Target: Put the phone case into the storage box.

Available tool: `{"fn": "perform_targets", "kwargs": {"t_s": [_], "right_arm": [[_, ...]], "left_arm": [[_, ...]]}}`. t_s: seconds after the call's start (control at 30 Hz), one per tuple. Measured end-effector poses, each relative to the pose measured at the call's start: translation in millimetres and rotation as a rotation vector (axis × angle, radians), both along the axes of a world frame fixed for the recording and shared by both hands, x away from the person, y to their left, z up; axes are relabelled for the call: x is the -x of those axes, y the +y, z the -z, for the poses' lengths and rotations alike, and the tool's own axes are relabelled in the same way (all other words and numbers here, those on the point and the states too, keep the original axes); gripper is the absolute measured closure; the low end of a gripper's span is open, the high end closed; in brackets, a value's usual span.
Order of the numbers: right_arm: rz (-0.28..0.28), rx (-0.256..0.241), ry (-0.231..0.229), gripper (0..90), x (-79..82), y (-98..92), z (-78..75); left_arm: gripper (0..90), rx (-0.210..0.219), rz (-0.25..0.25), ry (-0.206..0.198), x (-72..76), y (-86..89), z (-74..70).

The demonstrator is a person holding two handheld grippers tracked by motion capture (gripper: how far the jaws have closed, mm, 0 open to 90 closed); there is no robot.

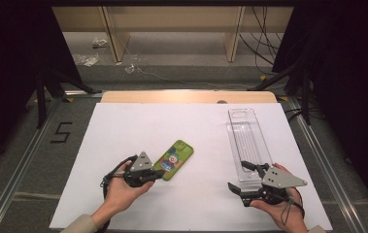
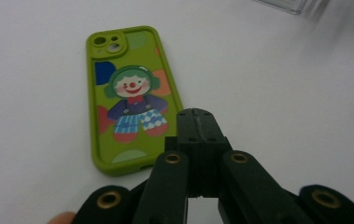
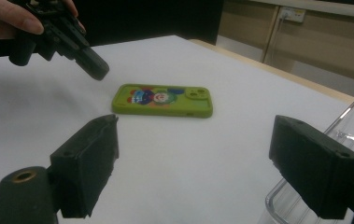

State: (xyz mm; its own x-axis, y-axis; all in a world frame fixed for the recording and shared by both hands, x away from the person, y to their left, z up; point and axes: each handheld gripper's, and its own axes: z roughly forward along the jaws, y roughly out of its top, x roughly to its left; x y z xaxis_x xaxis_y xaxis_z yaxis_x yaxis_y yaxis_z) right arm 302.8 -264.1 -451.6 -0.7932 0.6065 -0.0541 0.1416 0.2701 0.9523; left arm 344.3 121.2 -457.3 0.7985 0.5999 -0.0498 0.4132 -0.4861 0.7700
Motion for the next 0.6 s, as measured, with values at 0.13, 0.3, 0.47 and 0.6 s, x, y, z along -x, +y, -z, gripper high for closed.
{"fn": "perform_targets", "kwargs": {"t_s": [0.13, 0.3, 0.47, 0.6], "right_arm": [[0.000, -0.002, 0.000, 16.8, -0.3, 0.2, -0.3], [-0.001, 0.000, -0.002, 17.6, -0.5, 0.3, -0.4], [-0.001, 0.000, -0.004, 17.7, -0.1, 0.6, -0.8], [-0.001, -0.001, -0.005, 17.6, -0.1, 0.6, -0.9]], "left_arm": [[89.8, -0.022, 0.005, 0.028, -7.5, -12.2, 6.8], [89.8, -0.041, 0.013, 0.048, -12.5, -20.9, 12.3], [89.8, -0.059, 0.026, 0.055, -14.7, -29.8, 16.2], [89.8, -0.083, 0.042, 0.050, -16.3, -39.8, 18.6]]}}
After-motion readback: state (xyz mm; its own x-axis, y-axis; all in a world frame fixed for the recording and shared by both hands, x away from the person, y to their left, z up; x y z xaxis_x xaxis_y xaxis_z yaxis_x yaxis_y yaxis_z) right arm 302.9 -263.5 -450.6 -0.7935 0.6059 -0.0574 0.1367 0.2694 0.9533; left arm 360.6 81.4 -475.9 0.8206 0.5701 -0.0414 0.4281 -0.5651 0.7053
